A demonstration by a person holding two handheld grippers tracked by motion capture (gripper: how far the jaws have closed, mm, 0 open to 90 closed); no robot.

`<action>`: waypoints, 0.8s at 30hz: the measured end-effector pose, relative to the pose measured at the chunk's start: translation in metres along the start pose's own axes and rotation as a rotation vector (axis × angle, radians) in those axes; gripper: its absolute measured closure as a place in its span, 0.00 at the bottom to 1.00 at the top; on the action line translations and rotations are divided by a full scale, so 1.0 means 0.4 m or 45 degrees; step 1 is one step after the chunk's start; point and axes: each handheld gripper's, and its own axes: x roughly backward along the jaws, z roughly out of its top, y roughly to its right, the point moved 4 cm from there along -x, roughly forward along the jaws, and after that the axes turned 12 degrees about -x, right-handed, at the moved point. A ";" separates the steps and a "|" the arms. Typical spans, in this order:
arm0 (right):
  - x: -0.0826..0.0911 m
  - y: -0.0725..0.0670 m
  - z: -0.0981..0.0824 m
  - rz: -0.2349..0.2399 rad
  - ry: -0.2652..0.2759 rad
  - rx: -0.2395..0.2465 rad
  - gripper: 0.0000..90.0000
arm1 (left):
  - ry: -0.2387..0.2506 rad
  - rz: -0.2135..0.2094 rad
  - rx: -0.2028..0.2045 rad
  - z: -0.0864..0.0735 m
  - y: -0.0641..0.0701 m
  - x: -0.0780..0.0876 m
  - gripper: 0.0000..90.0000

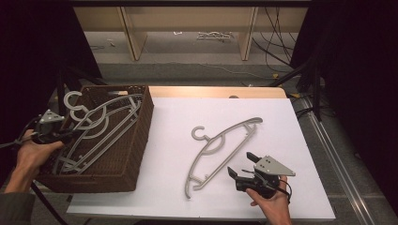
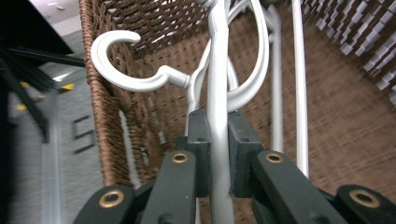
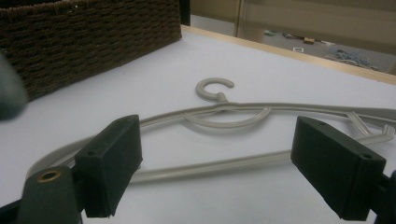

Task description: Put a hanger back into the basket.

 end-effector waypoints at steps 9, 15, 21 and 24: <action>-0.002 -0.002 0.000 0.008 0.012 -0.008 0.19 | -0.036 -0.017 0.064 -0.005 0.009 -0.038 0.90; -0.001 0.000 0.001 0.003 0.012 -0.006 0.19 | -0.066 0.003 0.156 -0.025 0.005 -0.047 0.76; -0.001 0.004 0.003 -0.008 0.023 0.015 0.19 | 0.052 0.059 0.276 0.003 -0.010 0.000 0.56; -0.002 -0.001 0.001 0.006 0.015 -0.009 0.19 | 0.082 0.055 0.285 0.026 -0.002 0.023 0.47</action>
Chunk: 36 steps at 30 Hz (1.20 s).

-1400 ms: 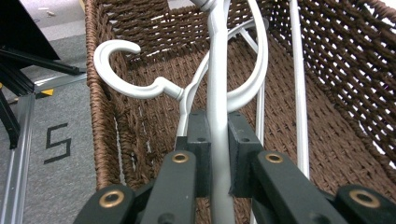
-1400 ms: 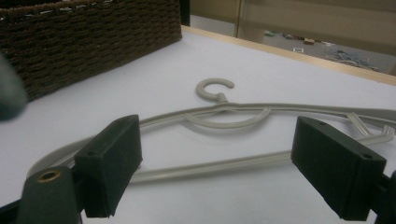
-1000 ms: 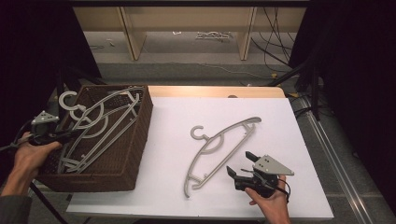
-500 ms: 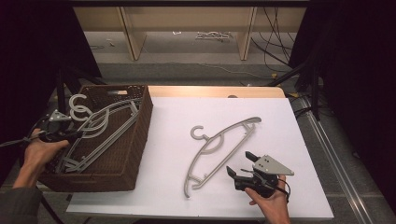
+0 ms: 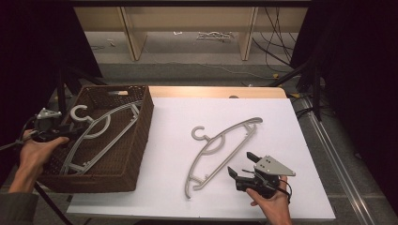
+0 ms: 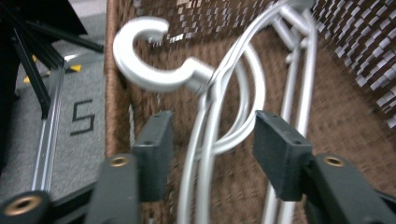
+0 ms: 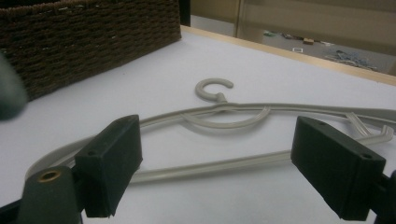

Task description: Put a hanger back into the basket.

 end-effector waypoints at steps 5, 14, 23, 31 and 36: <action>0.003 -0.001 0.002 -0.005 -0.004 0.012 0.19 | 0.112 -0.026 0.100 0.037 0.036 0.015 0.39; 0.003 0.002 0.002 -0.011 -0.003 0.008 0.19 | 0.284 -0.108 0.093 0.117 0.164 0.075 0.29; 0.003 0.002 0.003 -0.008 0.007 0.002 0.19 | 0.410 -0.209 0.116 0.166 0.269 0.114 0.25; 0.004 0.003 0.004 -0.004 0.010 -0.005 0.19 | 0.471 -0.341 0.066 0.187 0.388 0.133 0.24; 0.007 0.004 0.007 0.007 0.026 -0.008 0.19 | 0.505 -0.399 0.061 0.194 0.454 0.132 0.23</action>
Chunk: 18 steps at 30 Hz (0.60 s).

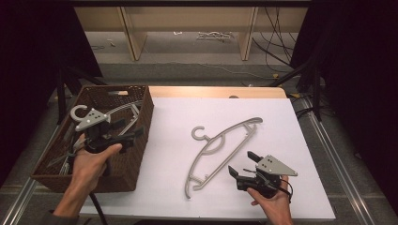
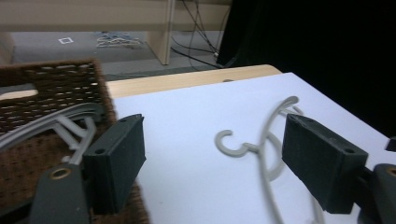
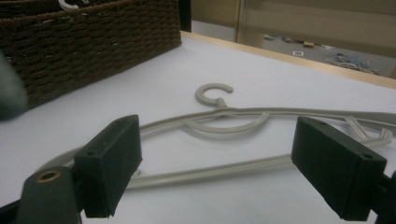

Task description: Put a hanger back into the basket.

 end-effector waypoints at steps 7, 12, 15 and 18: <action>0.002 0.007 0.002 -0.009 -0.004 -0.006 0.19 | 0.034 -0.045 -0.053 -0.011 0.066 -0.031 0.23; 0.000 0.006 0.004 0.002 0.014 0.011 0.19 | 0.039 -0.084 -0.061 -0.024 0.095 -0.046 0.23; 0.001 0.005 0.004 0.006 0.011 0.007 0.19 | 0.043 -0.100 -0.058 -0.033 0.106 -0.051 0.23; 0.002 0.004 0.004 0.008 0.010 0.004 0.19 | 0.038 -0.103 -0.060 -0.040 0.114 -0.053 0.23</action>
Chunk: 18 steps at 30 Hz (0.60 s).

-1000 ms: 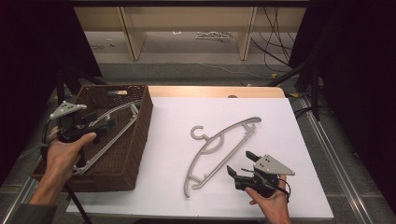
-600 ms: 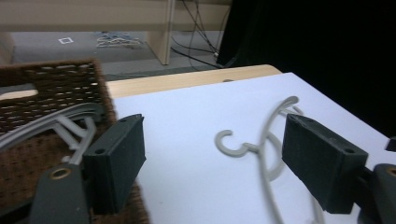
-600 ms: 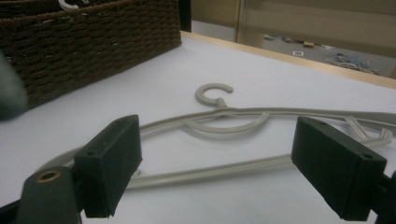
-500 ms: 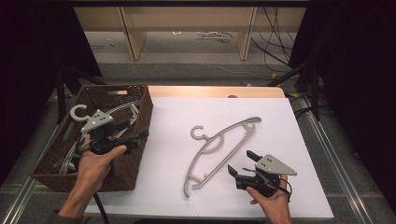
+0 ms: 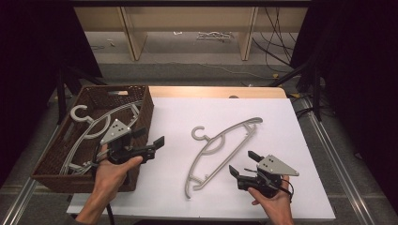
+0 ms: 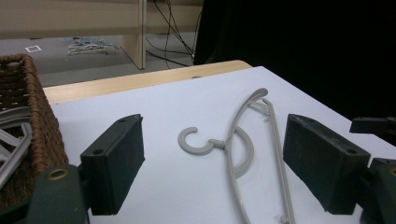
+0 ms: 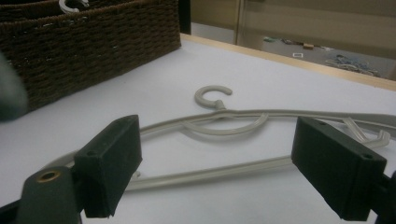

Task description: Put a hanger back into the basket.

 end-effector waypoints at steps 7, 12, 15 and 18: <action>0.001 -0.003 0.001 -0.004 -0.008 0.004 0.19 | -0.015 -0.038 -0.011 -0.015 0.046 -0.023 0.21; 0.001 -0.001 0.002 -0.006 0.007 0.007 0.19 | -0.040 -0.083 -0.048 -0.027 0.082 -0.053 0.20; 0.001 -0.002 0.002 0.007 -0.001 0.009 0.19 | -0.061 -0.087 -0.051 -0.039 0.097 -0.074 0.20; 0.000 -0.007 0.003 0.009 0.012 0.010 0.19 | -0.083 -0.093 -0.069 -0.046 0.105 -0.091 0.20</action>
